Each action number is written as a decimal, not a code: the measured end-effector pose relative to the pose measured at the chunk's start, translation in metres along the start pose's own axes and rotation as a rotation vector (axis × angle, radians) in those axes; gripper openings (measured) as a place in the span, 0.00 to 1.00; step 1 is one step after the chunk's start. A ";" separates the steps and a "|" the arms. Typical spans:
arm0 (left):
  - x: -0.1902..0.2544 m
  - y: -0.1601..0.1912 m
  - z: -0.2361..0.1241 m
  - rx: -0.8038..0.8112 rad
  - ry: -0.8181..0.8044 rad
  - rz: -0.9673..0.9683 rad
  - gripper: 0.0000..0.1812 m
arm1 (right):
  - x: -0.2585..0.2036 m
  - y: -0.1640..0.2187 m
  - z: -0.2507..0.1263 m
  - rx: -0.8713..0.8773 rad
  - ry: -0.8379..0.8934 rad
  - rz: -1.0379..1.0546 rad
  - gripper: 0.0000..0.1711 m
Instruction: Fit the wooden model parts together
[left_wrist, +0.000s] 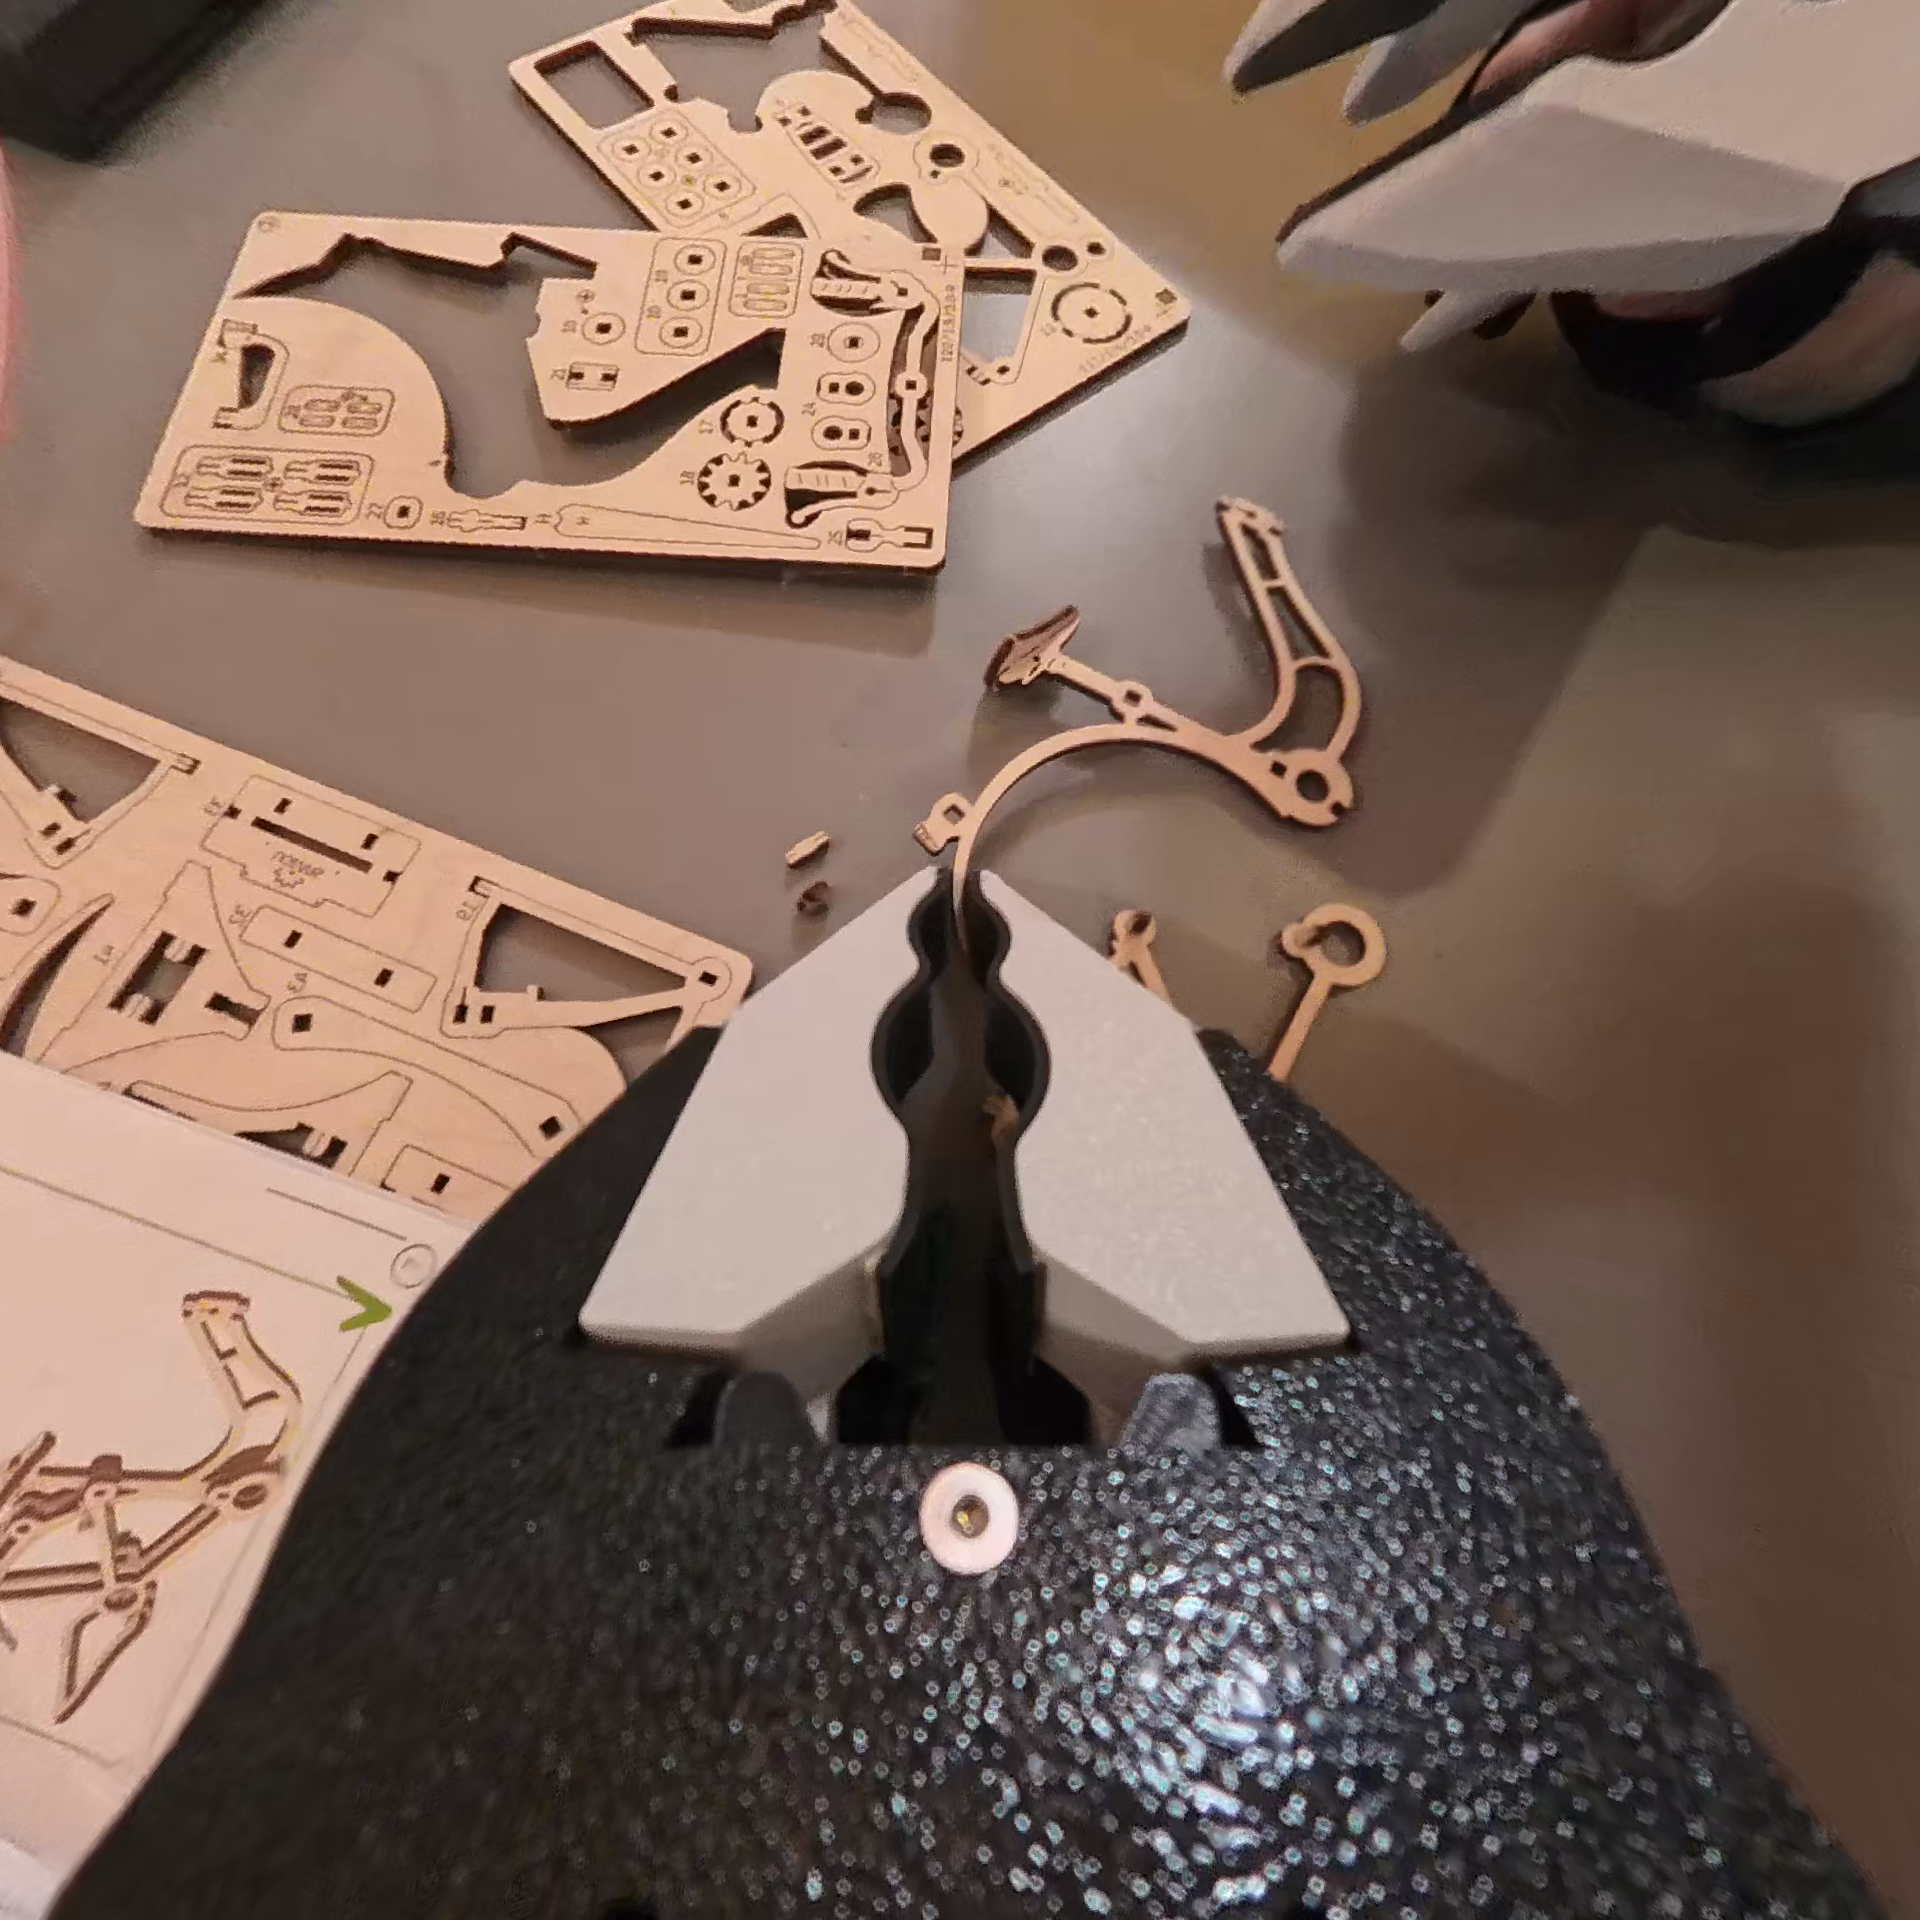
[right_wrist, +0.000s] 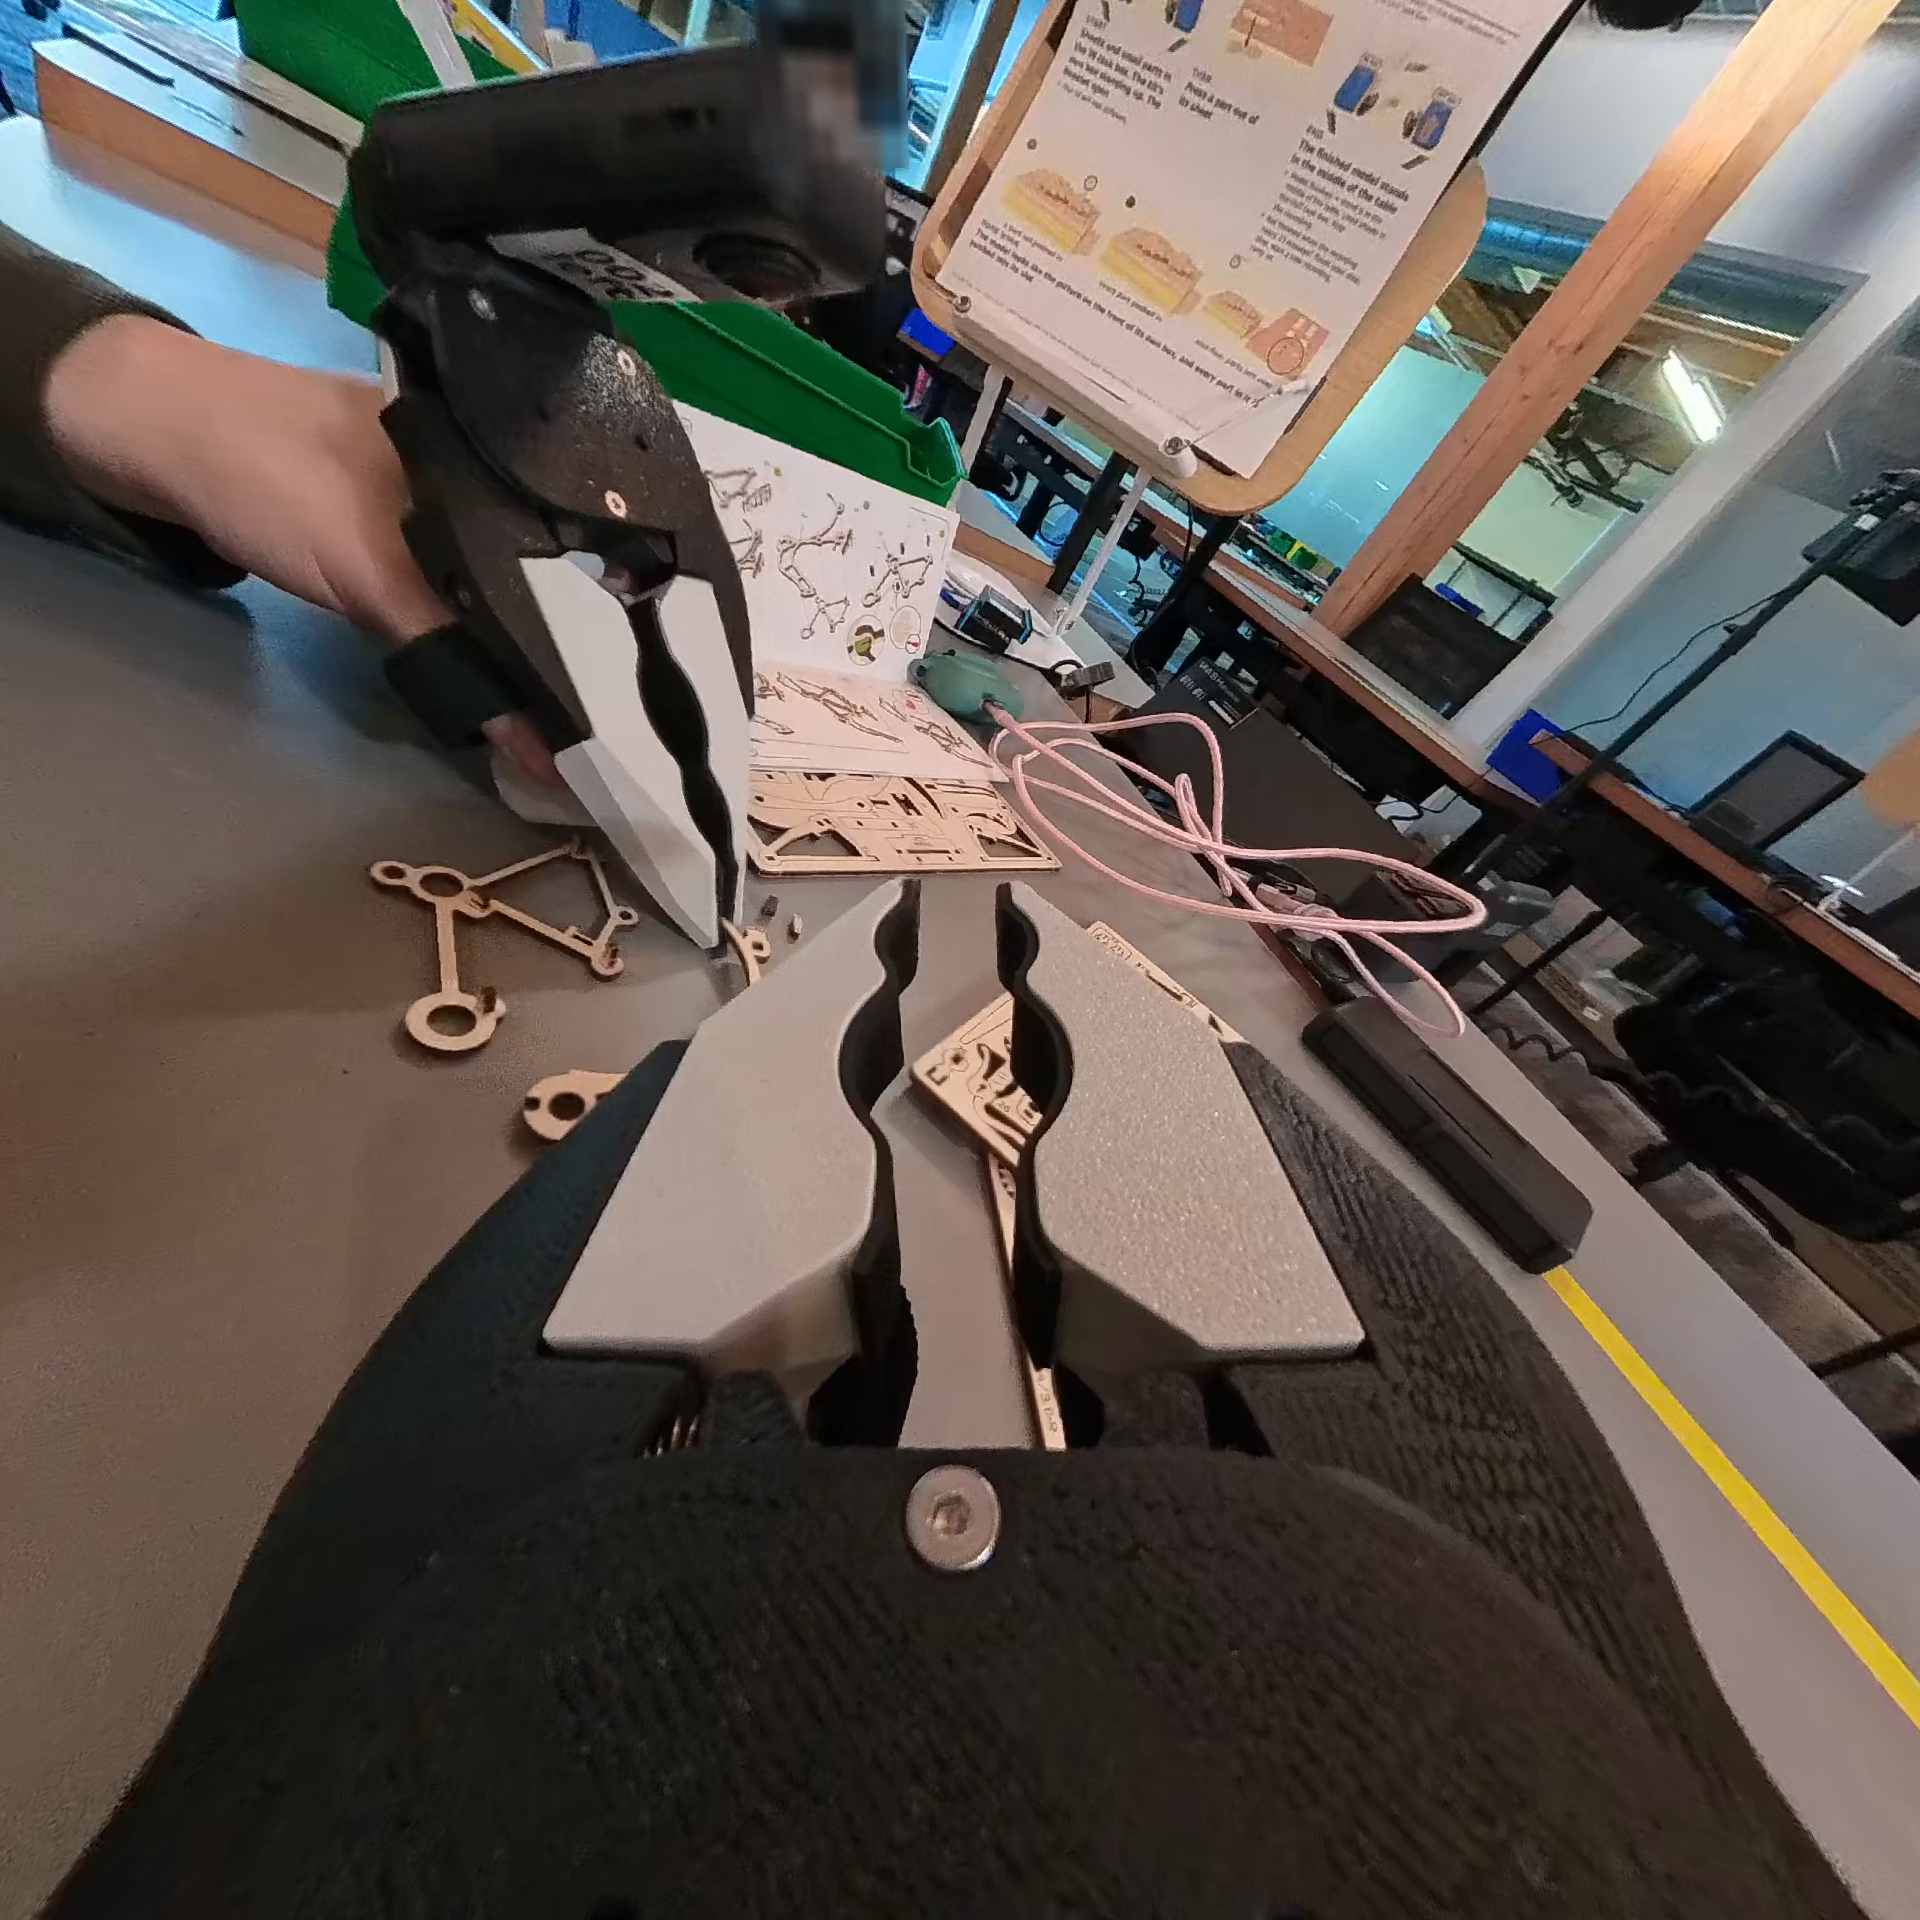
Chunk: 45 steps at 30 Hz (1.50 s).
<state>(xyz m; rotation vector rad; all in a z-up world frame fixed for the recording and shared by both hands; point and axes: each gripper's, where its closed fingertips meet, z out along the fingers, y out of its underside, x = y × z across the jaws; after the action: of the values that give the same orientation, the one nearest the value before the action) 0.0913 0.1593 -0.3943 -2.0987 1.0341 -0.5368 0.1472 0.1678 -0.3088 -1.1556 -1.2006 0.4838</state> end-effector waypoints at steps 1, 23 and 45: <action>-0.002 0.000 -0.001 0.001 -0.021 0.024 0.00 | 0.000 0.000 -0.001 0.003 0.000 0.001 0.07; 0.017 -0.037 -0.045 0.255 -0.016 0.192 0.00 | 0.013 -0.030 -0.024 0.165 0.072 0.009 0.12; 0.046 -0.078 -0.086 0.603 0.365 -0.126 0.00 | -0.015 -0.071 -0.017 0.411 -0.197 0.341 0.27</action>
<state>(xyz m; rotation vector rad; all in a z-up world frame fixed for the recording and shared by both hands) 0.1037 0.1178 -0.2767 -1.5605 0.7975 -1.1675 0.1391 0.1205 -0.2517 -0.9691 -1.0069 1.0718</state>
